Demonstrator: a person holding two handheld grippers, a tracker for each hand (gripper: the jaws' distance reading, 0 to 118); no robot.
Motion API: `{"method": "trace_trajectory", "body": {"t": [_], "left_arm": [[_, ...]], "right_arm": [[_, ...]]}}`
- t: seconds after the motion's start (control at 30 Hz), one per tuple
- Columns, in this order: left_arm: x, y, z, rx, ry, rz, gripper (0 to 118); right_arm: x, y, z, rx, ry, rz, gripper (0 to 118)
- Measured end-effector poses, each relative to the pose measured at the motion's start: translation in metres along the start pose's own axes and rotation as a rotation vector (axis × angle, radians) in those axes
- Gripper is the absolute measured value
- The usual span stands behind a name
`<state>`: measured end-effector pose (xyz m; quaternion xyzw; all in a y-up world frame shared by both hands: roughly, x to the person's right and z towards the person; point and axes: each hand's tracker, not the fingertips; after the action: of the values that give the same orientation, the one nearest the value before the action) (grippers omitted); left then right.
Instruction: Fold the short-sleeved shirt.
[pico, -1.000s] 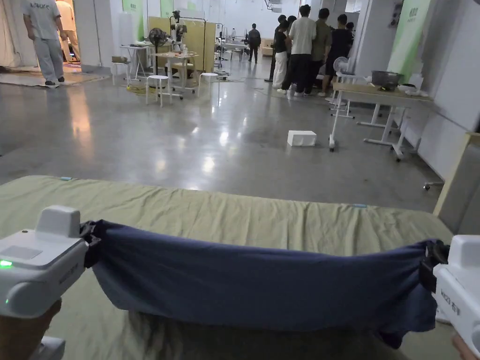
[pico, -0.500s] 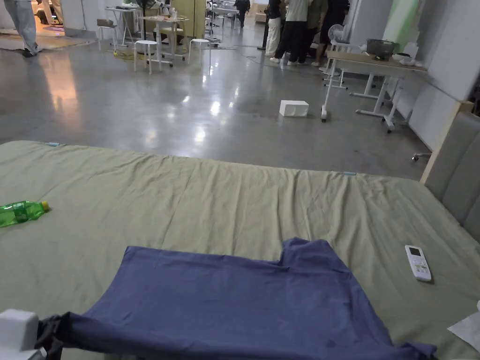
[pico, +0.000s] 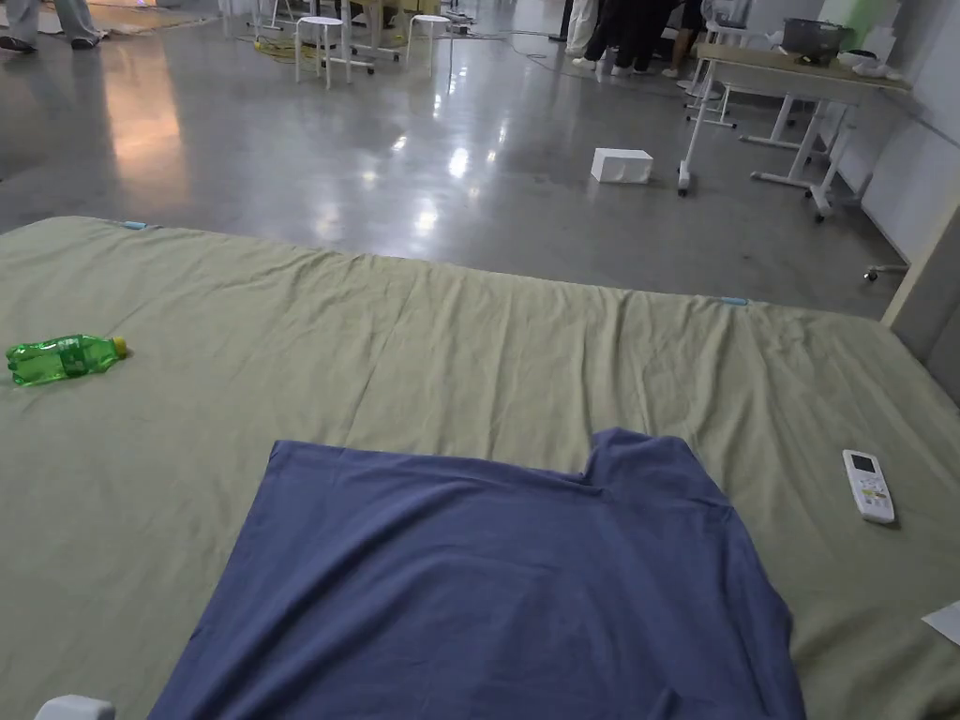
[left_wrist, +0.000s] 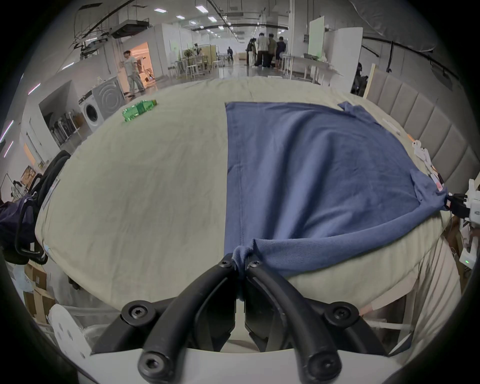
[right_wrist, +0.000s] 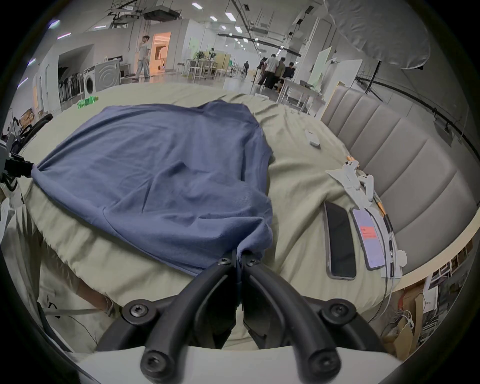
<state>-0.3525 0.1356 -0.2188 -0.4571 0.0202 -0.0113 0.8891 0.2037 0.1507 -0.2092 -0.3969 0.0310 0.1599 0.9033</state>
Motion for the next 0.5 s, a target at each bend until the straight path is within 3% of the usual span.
{"method": "trace_trajectory", "body": {"t": [0.2,0.23,0.3,0.43,0.5], "left_arm": [[-0.002,-0.002,-0.021,-0.039,0.005,-0.025,6],[-0.001,-0.003,-0.020,-0.036,0.007,-0.030,8],[-0.001,-0.004,-0.021,-0.033,0.016,-0.042,18],[0.002,0.003,-0.002,-0.016,0.064,-0.066,75],[0.008,0.011,0.013,0.088,0.045,-0.041,76]], "right_arm": [[-0.009,-0.002,-0.015,-0.068,0.002,0.036,5],[-0.010,-0.007,-0.022,-0.074,0.004,0.039,11],[-0.013,-0.010,-0.027,-0.102,-0.012,0.059,36],[-0.013,-0.005,-0.009,-0.051,-0.136,0.096,83],[-0.011,0.001,0.000,0.049,-0.136,0.043,92]]}}
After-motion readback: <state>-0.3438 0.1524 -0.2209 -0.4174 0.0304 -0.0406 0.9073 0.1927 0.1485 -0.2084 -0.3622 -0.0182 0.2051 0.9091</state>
